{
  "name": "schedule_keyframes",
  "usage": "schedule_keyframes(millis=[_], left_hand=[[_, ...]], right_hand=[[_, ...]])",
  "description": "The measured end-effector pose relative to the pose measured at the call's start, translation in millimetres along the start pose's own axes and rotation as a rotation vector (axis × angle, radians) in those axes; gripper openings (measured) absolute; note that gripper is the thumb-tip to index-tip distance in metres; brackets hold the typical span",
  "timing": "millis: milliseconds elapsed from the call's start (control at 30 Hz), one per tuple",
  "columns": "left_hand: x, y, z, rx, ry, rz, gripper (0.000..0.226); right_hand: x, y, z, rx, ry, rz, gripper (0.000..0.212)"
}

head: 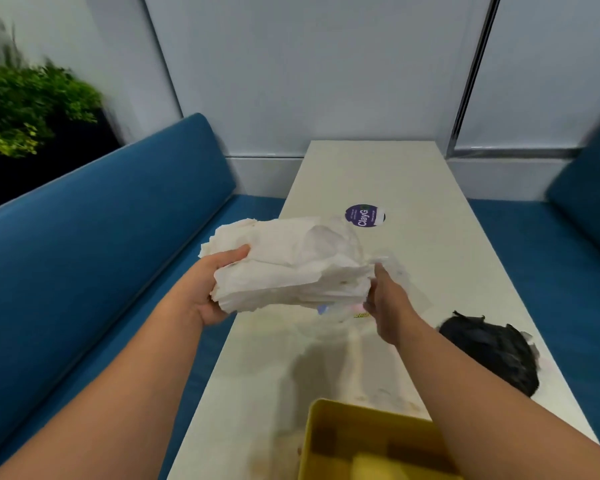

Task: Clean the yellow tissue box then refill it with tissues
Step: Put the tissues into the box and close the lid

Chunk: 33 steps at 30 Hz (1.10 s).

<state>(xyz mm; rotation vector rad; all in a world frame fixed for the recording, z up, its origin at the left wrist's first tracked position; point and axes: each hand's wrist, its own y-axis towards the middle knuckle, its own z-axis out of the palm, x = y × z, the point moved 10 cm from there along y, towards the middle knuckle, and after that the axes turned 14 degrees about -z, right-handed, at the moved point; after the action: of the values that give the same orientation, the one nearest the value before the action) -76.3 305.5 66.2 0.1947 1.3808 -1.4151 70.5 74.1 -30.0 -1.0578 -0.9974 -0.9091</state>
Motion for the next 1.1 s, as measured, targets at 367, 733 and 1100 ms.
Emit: schedule_keyframes(millis=[367,733,1100], left_hand=[[86,-65,61,0.044,0.095,-0.101,0.037],[161,-99,74,-0.030,0.282,-0.246,0.044],[183,-106,60,-0.236,0.548,-0.281,0.053]], right_hand=[[54,-129,-55,0.416,0.176,0.036,0.079],[23,-186,-121,0.158,-0.186,-0.006,0.042],[-1,-206,-132,0.119,-0.393,-0.014,0.080]])
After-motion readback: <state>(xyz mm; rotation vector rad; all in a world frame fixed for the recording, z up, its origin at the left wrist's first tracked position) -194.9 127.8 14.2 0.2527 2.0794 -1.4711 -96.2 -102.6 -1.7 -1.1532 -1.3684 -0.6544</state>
